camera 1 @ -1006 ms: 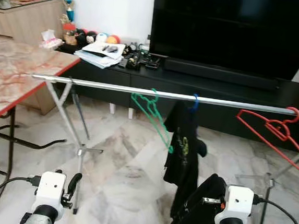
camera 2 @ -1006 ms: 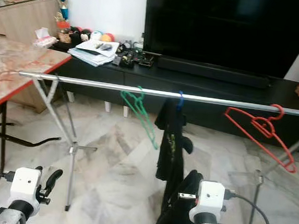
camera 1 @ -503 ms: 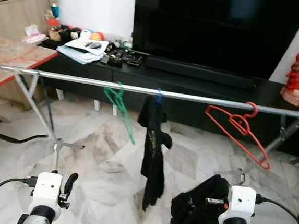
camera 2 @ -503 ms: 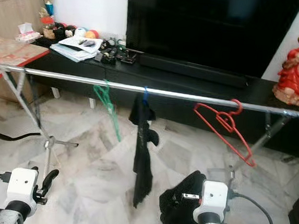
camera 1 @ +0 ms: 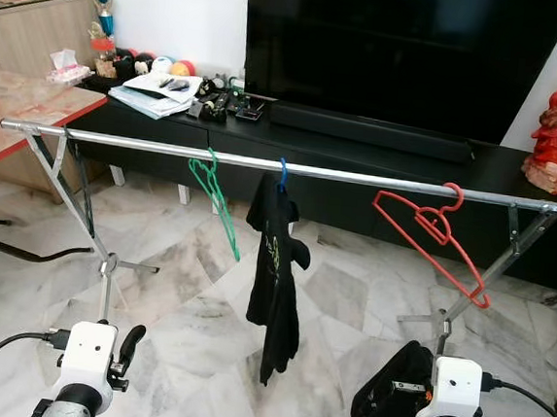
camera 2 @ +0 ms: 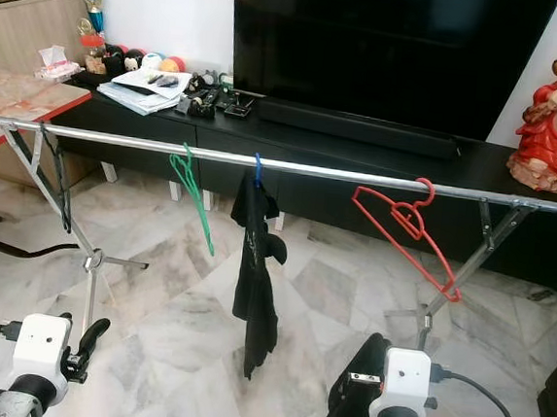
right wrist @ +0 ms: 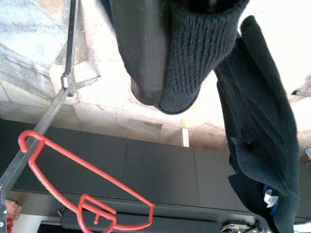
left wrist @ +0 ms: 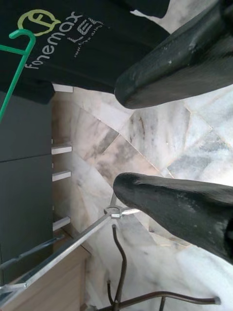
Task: Hang hanger
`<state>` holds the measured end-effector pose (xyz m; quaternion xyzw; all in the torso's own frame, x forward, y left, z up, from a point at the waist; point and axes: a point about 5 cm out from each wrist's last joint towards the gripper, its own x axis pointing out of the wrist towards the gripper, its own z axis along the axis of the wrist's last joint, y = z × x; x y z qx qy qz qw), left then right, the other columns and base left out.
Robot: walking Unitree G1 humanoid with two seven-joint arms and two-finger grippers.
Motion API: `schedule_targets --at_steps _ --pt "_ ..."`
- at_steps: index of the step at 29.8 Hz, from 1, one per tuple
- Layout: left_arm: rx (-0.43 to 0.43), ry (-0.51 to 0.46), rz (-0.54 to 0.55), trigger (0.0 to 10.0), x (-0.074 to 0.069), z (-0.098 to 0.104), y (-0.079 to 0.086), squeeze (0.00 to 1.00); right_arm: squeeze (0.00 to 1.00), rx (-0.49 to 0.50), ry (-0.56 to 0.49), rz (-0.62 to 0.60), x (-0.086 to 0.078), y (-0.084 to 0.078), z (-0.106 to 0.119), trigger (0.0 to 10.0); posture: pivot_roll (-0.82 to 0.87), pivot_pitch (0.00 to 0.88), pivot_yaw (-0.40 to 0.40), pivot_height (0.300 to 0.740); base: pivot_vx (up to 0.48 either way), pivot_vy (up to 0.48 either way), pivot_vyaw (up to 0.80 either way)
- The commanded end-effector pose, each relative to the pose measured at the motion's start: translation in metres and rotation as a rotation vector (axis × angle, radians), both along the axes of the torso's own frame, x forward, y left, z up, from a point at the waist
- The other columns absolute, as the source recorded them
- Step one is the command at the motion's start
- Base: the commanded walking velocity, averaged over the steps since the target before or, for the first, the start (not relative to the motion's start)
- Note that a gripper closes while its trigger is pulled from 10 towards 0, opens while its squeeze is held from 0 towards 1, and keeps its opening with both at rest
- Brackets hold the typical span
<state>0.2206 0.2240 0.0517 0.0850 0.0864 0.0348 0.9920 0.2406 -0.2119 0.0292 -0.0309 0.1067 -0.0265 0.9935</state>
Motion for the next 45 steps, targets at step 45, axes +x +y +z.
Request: schedule_targets --at_steps 45 --pt "-0.026 -0.078 -0.022 10.0 0.013 0.014 -0.012 0.0 0.0 -0.035 0.009 0.027 0.014 -0.002 -0.009 10.0 0.05 0.0 -0.006 0.74 0.361 0.0 0.0"
